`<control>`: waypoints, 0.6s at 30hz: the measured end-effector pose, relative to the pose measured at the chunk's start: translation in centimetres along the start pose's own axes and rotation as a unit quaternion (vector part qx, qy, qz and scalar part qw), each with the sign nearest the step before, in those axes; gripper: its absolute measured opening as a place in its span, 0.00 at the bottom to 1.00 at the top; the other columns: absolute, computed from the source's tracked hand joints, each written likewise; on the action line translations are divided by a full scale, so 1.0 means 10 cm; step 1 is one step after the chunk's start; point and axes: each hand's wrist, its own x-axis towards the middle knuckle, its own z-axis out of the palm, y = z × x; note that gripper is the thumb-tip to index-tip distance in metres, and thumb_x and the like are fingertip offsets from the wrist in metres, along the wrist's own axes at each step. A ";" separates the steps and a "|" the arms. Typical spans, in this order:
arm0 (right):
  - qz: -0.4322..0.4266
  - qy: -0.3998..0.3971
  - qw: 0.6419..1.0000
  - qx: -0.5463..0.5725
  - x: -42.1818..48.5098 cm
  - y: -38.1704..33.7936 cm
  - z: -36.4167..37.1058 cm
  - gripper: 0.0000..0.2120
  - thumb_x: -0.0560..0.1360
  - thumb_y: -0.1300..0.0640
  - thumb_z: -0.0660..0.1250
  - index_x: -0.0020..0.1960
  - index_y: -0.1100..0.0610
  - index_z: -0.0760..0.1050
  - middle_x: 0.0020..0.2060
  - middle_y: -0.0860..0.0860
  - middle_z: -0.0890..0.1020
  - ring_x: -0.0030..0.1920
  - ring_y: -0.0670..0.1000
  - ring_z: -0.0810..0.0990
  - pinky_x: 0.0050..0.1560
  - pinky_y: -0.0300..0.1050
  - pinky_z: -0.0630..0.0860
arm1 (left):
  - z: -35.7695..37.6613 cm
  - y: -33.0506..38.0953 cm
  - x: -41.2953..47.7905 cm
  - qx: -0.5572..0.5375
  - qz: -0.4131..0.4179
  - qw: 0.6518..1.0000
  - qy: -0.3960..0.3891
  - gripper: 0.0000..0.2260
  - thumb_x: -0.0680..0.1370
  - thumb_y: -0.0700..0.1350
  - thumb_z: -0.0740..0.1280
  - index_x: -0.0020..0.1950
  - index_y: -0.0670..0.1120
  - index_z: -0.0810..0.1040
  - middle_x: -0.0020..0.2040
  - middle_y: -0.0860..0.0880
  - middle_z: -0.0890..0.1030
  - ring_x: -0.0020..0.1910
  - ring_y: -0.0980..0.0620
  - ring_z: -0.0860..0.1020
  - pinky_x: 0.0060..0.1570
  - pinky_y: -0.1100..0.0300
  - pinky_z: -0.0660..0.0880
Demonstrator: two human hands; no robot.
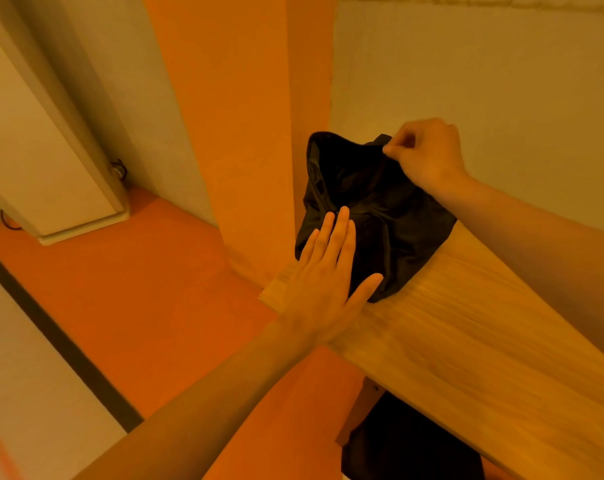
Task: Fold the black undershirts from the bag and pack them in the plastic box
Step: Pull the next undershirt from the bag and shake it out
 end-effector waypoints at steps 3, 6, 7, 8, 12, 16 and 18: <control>0.017 0.051 0.985 0.166 0.02 -0.14 -0.17 0.04 0.78 0.59 0.69 0.45 0.53 0.80 0.40 0.44 0.81 0.43 0.42 0.80 0.47 0.37 0.77 | -0.04 0.00 0.01 0.006 -0.006 1.000 -0.006 0.35 0.85 0.63 0.49 0.83 0.42 0.46 0.83 0.47 0.41 0.81 0.50 0.36 0.80 0.52 0.41; 0.005 0.077 0.962 0.260 0.04 -0.29 -0.37 0.07 0.80 0.58 0.66 0.44 0.49 0.76 0.40 0.46 0.79 0.40 0.42 0.77 0.43 0.36 0.76 | -0.11 0.01 0.01 0.002 -0.004 1.000 -0.014 0.34 0.84 0.64 0.46 0.83 0.43 0.46 0.83 0.47 0.41 0.81 0.51 0.35 0.80 0.54 0.37; -0.005 0.086 0.958 0.273 0.03 -0.34 -0.44 0.08 0.80 0.58 0.66 0.43 0.48 0.76 0.40 0.47 0.79 0.40 0.42 0.77 0.43 0.36 0.75 | -0.14 0.01 0.01 -0.012 0.001 1.000 -0.015 0.34 0.84 0.64 0.46 0.83 0.44 0.47 0.83 0.47 0.41 0.81 0.51 0.35 0.80 0.54 0.37; -0.015 0.094 0.954 0.285 0.03 -0.39 -0.51 0.08 0.80 0.57 0.66 0.43 0.48 0.75 0.40 0.47 0.79 0.40 0.42 0.78 0.43 0.36 0.76 | -0.19 0.02 0.02 -0.031 0.003 0.999 -0.014 0.34 0.84 0.64 0.46 0.83 0.44 0.47 0.83 0.48 0.42 0.81 0.52 0.36 0.79 0.55 0.37; -0.046 0.112 0.935 0.334 -0.02 -0.58 -0.84 0.09 0.80 0.60 0.66 0.42 0.50 0.74 0.39 0.49 0.79 0.40 0.40 0.78 0.43 0.35 0.75 | -0.46 0.05 0.21 -0.098 -0.043 0.994 0.023 0.34 0.84 0.64 0.49 0.84 0.47 0.46 0.84 0.49 0.42 0.82 0.54 0.39 0.80 0.56 0.39; -0.059 0.144 0.918 0.366 -0.06 -0.76 -1.26 0.09 0.79 0.62 0.66 0.42 0.52 0.74 0.37 0.43 0.78 0.39 0.37 0.78 0.42 0.32 0.73 | -0.81 0.19 0.63 -0.145 -0.086 0.984 0.055 0.33 0.84 0.61 0.51 0.84 0.47 0.45 0.84 0.46 0.44 0.82 0.49 0.42 0.81 0.49 0.44; -0.070 0.161 0.908 0.381 -0.10 -0.82 -1.48 0.07 0.80 0.62 0.66 0.44 0.54 0.74 0.39 0.44 0.79 0.41 0.38 0.79 0.44 0.34 0.74 | -0.94 0.27 0.89 -0.150 -0.081 0.984 0.058 0.31 0.85 0.57 0.55 0.83 0.47 0.46 0.84 0.44 0.46 0.82 0.45 0.44 0.80 0.45 0.46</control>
